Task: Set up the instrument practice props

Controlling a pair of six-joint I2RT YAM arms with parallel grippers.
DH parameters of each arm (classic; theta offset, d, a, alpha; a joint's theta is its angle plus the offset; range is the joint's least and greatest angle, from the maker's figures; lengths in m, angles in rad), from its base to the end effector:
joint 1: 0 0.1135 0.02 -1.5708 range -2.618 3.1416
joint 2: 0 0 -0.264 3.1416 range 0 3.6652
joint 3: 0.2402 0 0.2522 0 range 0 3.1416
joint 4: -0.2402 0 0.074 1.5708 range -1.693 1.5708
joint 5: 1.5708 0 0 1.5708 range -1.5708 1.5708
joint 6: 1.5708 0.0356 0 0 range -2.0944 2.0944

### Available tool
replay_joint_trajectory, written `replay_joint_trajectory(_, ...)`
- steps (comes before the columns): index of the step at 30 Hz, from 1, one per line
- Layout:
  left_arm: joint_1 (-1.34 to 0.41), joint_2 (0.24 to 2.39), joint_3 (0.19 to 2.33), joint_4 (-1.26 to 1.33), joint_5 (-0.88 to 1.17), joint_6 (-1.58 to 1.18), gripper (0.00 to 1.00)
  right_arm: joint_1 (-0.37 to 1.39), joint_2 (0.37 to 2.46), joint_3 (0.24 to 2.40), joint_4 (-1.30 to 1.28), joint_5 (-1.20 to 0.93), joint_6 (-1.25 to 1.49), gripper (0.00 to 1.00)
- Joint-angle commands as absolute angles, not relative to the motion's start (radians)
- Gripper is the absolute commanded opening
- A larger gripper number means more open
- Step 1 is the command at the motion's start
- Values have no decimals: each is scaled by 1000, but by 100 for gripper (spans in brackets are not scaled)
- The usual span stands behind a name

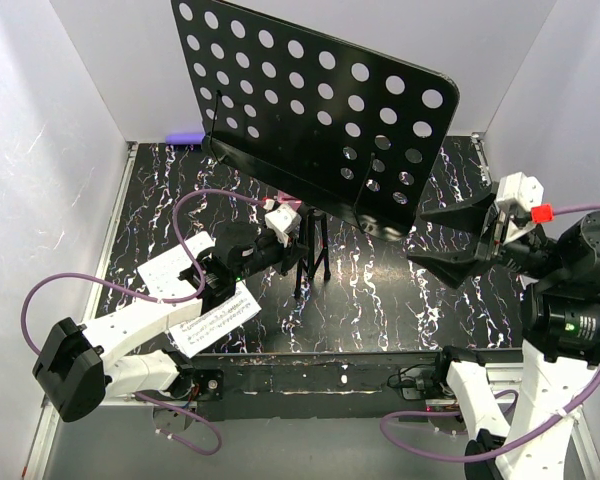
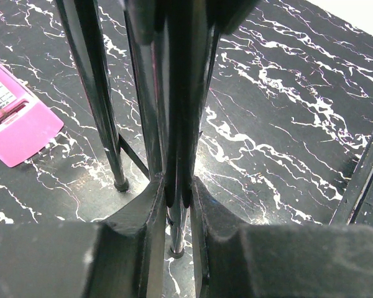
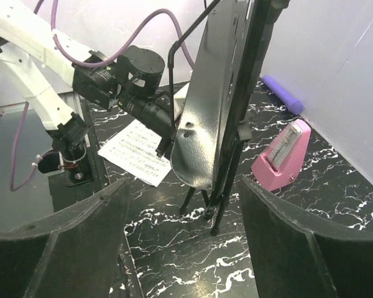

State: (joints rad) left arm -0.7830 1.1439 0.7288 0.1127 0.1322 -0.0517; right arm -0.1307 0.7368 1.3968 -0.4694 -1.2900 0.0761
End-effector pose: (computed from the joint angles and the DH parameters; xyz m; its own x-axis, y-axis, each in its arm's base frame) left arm 0.1834 -0.1891 0.2774 -0.2515 0.1781 -0.9513 0.7765 0.6239 -0.0885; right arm 0.0675 0.0256 0.5044 0.1189 0.0056 -0.9929 -0.9109 0.3984 -0.1068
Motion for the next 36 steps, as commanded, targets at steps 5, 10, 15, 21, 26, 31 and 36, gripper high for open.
replay_joint_trajectory(5, -781, 1144, 770, 87, 133, -34, 0, -199, 709, 1430, -730, -1262, -164, 80)
replay_joint_trajectory(10, -781, 1135, 764, 83, 137, -31, 0, -218, 712, 1321, -776, -1238, -216, 79)
replay_joint_trajectory(15, -781, 1140, 762, 86, 144, -28, 0, -216, 709, 1094, -701, -1247, -325, 80)
replay_joint_trajectory(21, -781, 1138, 759, 89, 149, -34, 0, -107, 751, 816, -425, -1281, -354, 84)
replay_joint_trajectory(26, -781, 1140, 758, 91, 158, -43, 0, -20, 882, 814, -336, -1166, -333, 83)
replay_joint_trajectory(31, -781, 1124, 746, 87, 144, -52, 0, 121, 998, 867, -331, -1043, -385, 82)
replay_joint_trajectory(36, -781, 1130, 755, 89, 152, -66, 0, 280, 1115, 835, -34, -991, -302, 83)
